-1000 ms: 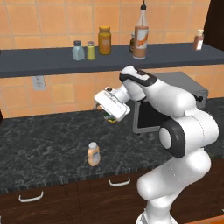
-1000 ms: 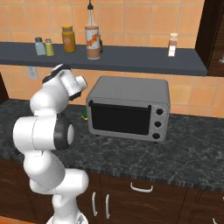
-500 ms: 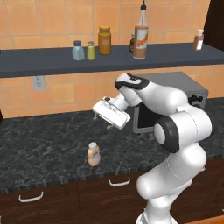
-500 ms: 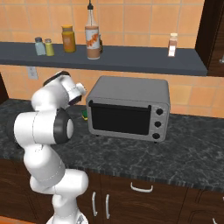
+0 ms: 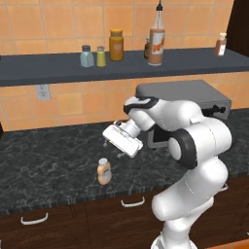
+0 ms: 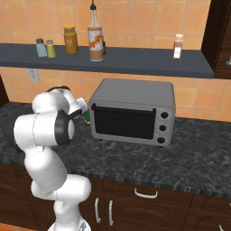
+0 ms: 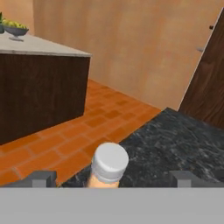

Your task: Put the shaker and condiment bottle from the counter next to their counterparts in the cabinet.

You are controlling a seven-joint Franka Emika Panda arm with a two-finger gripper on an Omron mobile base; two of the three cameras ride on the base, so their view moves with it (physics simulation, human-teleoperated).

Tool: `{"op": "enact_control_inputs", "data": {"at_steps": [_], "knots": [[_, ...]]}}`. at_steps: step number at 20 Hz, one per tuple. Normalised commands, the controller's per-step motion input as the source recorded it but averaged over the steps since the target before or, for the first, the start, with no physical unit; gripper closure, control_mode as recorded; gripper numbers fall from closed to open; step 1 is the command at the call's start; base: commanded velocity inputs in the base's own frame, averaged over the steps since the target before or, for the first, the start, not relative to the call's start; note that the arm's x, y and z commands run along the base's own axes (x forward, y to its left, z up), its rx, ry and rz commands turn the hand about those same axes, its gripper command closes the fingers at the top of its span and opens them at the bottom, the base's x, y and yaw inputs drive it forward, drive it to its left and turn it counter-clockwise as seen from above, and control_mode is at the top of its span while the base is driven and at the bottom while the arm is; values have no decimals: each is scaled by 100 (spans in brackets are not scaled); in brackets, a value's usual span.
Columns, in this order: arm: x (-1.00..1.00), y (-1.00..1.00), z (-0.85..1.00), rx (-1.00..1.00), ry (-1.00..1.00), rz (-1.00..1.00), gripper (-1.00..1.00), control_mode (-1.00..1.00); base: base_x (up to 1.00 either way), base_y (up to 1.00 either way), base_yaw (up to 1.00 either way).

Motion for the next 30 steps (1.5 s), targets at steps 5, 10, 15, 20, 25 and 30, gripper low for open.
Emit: {"op": "enact_control_inputs", "data": {"at_steps": [5, 10, 15, 20, 25, 30], "knots": [[1, 7, -64, 2, 0, 0, -100, -100, 0, 0, 0], [0, 8, -50, 0, 0, 0, -100, -100, 0, 0, 0], [-10, 10, -12, 0, 0, -2, -100, -100, 0, 0, 0], [-22, 16, 0, 0, 0, -1, -100, -100, 0, 0, 0], [-24, 23, 0, 0, 0, -1, -100, -100, 0, 0, 0], [-8, 27, 0, 0, 0, -3, 100, -100, 0, 0, 0]]}}
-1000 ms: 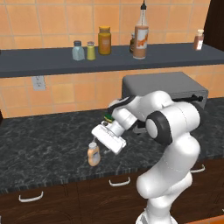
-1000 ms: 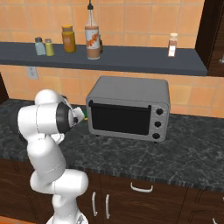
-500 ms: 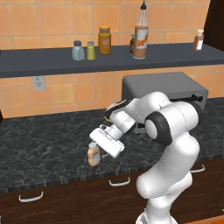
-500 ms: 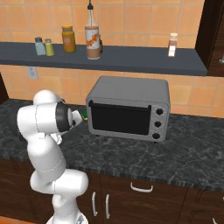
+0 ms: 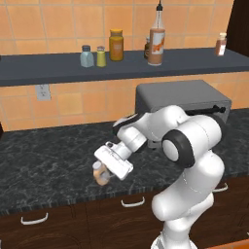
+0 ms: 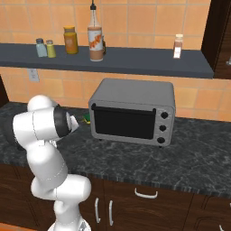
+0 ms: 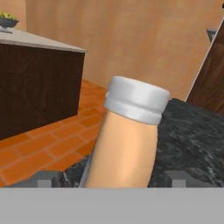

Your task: Put the shaker and condiment bottle from the counter next to their counterparts in the cabinet.

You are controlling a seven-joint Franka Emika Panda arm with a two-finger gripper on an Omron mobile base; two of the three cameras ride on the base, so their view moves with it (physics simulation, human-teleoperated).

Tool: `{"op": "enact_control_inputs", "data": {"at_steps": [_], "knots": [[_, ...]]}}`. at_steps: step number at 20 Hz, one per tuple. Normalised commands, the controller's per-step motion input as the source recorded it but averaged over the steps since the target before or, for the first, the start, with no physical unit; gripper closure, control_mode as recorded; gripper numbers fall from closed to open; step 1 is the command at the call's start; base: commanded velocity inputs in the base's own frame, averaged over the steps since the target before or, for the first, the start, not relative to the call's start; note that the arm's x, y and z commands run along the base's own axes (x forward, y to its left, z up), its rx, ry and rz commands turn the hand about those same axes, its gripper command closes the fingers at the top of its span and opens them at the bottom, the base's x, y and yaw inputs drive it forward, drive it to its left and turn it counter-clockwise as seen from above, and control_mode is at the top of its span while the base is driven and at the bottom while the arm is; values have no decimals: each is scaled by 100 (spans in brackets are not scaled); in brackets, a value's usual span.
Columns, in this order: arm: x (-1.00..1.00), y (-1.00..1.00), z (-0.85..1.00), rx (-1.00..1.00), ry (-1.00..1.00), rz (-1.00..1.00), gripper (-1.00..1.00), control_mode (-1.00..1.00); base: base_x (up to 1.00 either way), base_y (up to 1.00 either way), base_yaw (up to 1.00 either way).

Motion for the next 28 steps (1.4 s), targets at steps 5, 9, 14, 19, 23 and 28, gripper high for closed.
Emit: {"op": "enact_control_inputs", "data": {"at_steps": [5, 9, 14, 19, 23, 28], "knots": [[-4, 12, 1, 0, 0, -2, 100, -100, 0, 0, 0], [-8, -7, 78, 6, 1, -7, 100, -100, 0, 0, 0], [-21, -35, 100, 11, 0, -14, 100, -100, 0, 0, 0], [-28, -55, 99, 18, 0, -25, 100, -100, 0, 0, 0], [-51, -61, 88, 14, -2, -29, 100, -100, 0, 0, 0], [-40, -70, 93, 16, -1, -36, 100, -100, 0, 0, 0]]}}
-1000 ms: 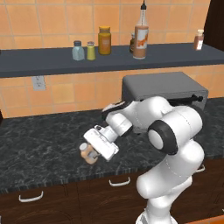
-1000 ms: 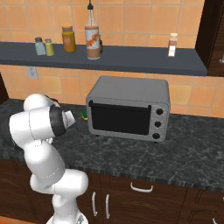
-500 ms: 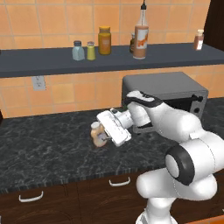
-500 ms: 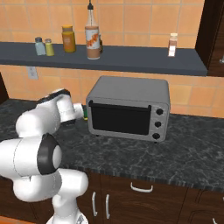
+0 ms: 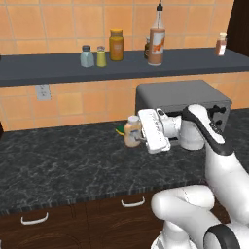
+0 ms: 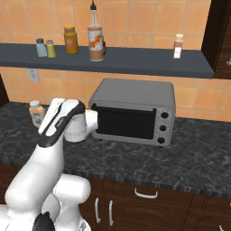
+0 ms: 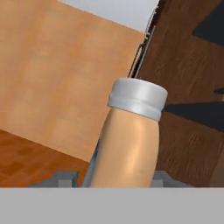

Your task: Put the shaker and condiment bottle from the counter next to their counterparts in the cabinet.

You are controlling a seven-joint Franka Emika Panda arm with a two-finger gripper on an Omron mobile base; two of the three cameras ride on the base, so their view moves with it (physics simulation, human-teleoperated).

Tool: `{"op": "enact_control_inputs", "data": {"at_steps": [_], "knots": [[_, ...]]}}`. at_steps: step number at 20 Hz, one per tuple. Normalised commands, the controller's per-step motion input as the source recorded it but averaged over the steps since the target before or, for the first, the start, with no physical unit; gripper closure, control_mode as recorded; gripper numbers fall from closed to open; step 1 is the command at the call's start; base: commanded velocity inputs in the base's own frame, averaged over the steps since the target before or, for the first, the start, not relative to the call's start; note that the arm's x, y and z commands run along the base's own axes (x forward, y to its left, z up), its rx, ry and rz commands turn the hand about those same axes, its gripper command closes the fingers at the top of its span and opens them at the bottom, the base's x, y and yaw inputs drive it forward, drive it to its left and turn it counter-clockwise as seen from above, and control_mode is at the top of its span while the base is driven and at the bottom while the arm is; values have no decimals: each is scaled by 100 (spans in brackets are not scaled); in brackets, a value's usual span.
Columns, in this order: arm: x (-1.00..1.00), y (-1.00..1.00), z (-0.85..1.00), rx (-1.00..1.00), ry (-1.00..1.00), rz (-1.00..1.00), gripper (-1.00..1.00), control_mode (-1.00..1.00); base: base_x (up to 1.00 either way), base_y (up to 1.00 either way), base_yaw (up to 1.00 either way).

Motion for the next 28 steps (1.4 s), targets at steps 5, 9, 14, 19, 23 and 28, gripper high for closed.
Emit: {"op": "enact_control_inputs", "data": {"at_steps": [5, 9, 14, 19, 23, 28], "knots": [[-38, -70, 80, 14, 0, -41, 100, -100, 0, 0, 0], [-38, -65, 68, 4, 0, -44, 100, -100, 0, 0, 0], [-28, -65, 54, 0, 1, -50, 100, -100, 0, 0, 0], [-31, -66, 51, 0, 1, -53, 100, -100, 0, 0, 0], [-29, -60, 46, 3, 1, -52, 100, -100, 0, 0, 0], [-18, -40, 22, 0, 0, -42, 100, -100, 0, 0, 0]]}}
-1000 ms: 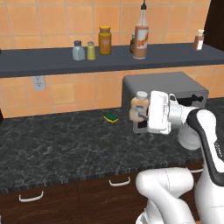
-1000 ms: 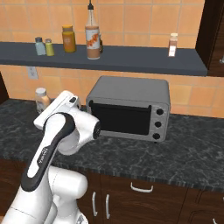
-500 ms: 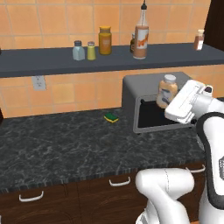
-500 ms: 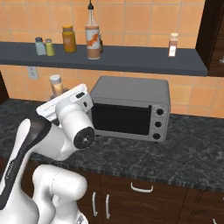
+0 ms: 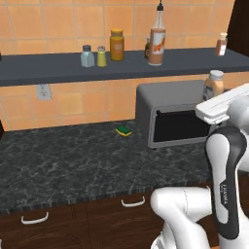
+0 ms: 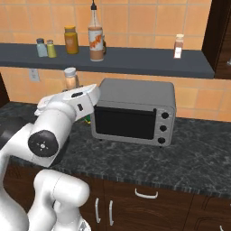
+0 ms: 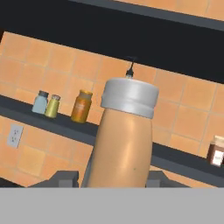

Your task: Put the shaker and condiment bottle from the counter next to their counterparts in the cabinet.

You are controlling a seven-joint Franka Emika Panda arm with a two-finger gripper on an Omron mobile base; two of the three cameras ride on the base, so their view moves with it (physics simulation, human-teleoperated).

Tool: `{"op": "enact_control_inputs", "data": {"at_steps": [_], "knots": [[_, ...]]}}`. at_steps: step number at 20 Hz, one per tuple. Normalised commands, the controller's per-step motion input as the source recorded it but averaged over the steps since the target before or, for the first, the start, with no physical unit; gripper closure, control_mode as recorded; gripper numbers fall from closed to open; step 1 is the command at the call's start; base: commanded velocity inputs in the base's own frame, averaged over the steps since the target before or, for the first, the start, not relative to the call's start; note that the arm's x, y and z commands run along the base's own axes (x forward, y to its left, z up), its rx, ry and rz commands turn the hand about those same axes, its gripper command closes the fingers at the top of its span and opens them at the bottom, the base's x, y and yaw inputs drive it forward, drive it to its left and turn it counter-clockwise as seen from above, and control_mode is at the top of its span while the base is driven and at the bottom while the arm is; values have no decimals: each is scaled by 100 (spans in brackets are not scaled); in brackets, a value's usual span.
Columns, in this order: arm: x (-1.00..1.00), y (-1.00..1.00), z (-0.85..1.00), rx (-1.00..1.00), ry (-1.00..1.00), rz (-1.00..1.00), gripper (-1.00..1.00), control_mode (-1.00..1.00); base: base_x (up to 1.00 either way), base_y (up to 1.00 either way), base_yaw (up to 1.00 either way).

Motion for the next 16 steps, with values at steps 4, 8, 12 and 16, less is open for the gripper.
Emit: {"op": "enact_control_inputs", "data": {"at_steps": [4, 8, 12, 16], "knots": [[0, -4, 0, 0, 0, 0, 100, -100, 0, 0, 0], [0, 0, 54, 3, 8, -6, 100, -100, 0, 0, 0], [5, 0, 80, 9, 12, -11, 100, -100, 0, 0, 0], [38, -8, 71, 26, 21, -10, 100, -100, 0, 0, 0]]}}
